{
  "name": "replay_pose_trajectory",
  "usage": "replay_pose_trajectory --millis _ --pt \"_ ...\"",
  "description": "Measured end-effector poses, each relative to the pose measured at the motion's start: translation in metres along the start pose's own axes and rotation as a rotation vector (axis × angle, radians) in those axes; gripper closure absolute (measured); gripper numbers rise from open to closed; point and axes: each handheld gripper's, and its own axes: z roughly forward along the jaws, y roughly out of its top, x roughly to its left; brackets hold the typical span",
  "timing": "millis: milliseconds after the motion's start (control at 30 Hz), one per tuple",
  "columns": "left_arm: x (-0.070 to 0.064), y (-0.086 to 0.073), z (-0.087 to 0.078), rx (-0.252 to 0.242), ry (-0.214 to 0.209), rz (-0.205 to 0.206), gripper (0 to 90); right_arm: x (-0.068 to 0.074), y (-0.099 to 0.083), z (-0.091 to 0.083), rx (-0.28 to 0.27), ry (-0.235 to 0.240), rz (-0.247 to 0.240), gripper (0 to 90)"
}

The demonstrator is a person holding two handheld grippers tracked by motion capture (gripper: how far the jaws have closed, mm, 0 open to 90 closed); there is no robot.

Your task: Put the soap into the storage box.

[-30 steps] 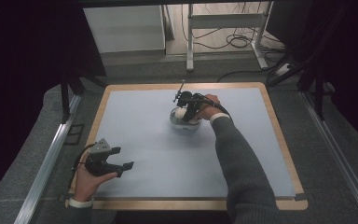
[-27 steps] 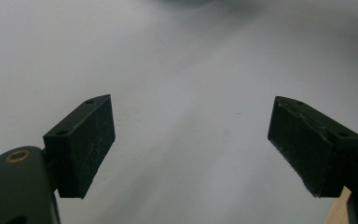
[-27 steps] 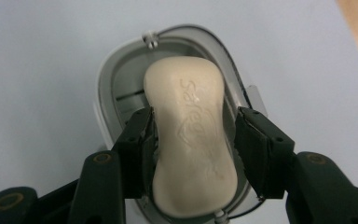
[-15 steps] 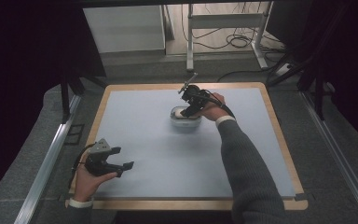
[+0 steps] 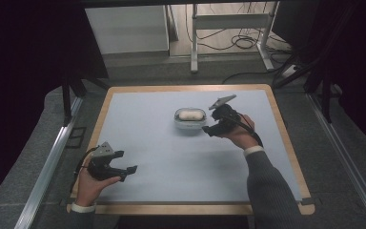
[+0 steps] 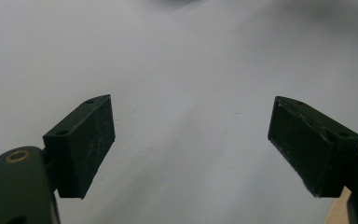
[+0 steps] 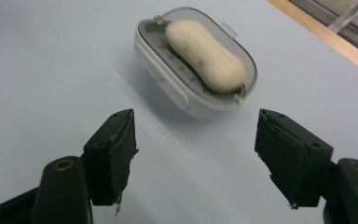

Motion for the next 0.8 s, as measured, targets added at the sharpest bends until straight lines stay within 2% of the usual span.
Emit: replay_pose_trajectory --millis 133,167,200,233,267,300,333,367,433,533,633,667,733,800 --pt "-0.001 0.000 0.001 0.004 0.002 0.000 15.2 0.005 -0.031 -0.015 -0.026 -0.019 0.033 27.0" --pt "-0.001 0.000 0.001 0.004 0.002 0.000 15.1 0.005 -0.031 -0.015 -0.026 -0.019 0.033 27.0" --pt "-0.001 0.000 0.001 0.004 0.003 0.000 15.1 0.008 -0.048 -0.021 -0.042 -0.021 0.052 26.6" --pt "-0.001 0.000 0.001 0.004 0.003 0.000 15.1 0.008 -0.048 -0.021 -0.042 -0.021 0.052 26.6" --pt "-0.001 0.000 0.001 0.005 0.005 0.001 15.2 0.009 -0.064 -0.027 -0.055 -0.036 0.072 26.4" --pt "-0.001 0.000 0.001 0.005 0.005 0.001 15.2 0.009 -0.064 -0.027 -0.055 -0.036 0.072 26.4" --pt "-0.001 0.000 0.001 0.005 0.005 0.000 15.2 0.010 -0.072 -0.030 -0.063 -0.045 0.082 26.4" --pt "-0.001 0.000 0.001 0.006 0.006 0.001 15.1 0.011 -0.088 -0.035 -0.081 -0.061 0.111 26.4" --pt "-0.001 0.000 0.002 0.015 0.016 0.003 15.2 0.011 -0.100 -0.039 -0.098 -0.063 0.139 26.4" --pt "-0.001 0.000 0.002 0.016 0.021 0.002 15.2 0.011 -0.110 -0.040 -0.098 -0.068 0.151 26.2" --pt "-0.001 0.000 0.002 0.017 0.023 0.003 15.1 0.011 -0.112 -0.041 -0.094 -0.074 0.147 25.8" --pt "-0.001 0.000 0.002 0.016 0.024 0.003 15.1 0.010 -0.113 -0.043 -0.120 -0.085 0.161 25.7" --pt "-0.001 0.000 0.002 0.016 0.022 0.004 15.1 0.010 -0.113 -0.044 -0.127 -0.093 0.162 25.9" --pt "-0.001 0.000 0.002 0.017 0.022 0.006 15.1 0.009 -0.116 -0.045 -0.154 -0.131 0.192 26.1"
